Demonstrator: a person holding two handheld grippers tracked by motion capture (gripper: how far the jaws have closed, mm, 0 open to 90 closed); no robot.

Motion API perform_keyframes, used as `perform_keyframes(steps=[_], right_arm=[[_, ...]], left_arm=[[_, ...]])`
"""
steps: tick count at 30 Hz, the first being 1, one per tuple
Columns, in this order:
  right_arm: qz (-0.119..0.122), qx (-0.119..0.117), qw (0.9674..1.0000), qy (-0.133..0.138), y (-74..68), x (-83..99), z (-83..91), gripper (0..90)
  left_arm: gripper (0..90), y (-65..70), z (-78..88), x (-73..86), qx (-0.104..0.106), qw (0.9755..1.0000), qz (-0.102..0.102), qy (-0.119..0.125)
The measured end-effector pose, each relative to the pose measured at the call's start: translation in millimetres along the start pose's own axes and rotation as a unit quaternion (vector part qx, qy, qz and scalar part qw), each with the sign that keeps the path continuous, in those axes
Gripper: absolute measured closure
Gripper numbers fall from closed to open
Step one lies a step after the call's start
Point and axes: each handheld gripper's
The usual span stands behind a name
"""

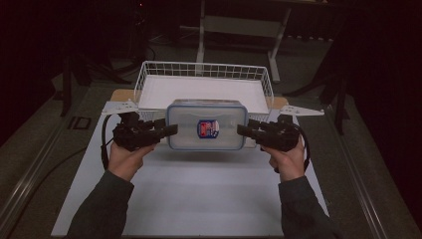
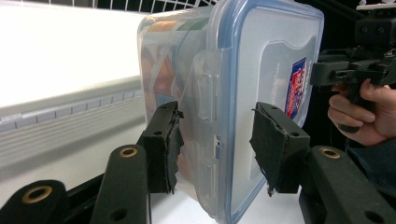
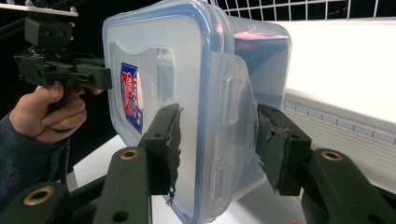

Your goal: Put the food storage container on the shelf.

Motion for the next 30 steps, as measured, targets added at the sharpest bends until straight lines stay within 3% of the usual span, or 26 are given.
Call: perform_keyframes(steps=[6, 22, 30], right_arm=[[0.007, 0.001, 1.0, 0.004, -1.1, -7.8, 1.2, 51.7], [0.031, 0.007, 0.9994, 0.012, -1.5, -44.0, -0.1, 51.6], [0.025, 0.009, 0.9994, 0.021, 4.7, -55.6, -0.5, 51.3]], left_arm=[[52.2, 0.6, 0.9, -6.2, -0.001, 1.0, -0.002, 0.006], [52.2, -3.2, 3.0, -40.7, -0.005, 0.9995, -0.007, 0.031], [52.1, -5.6, -3.3, -56.8, -0.009, 0.9994, -0.007, 0.032]])
Point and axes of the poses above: each handheld gripper's, and its own axes: z roughly backward along the jaws, x roughly out of its underside, y roughly to its right, and after that the axes turned 14 degrees about -x, right-handed
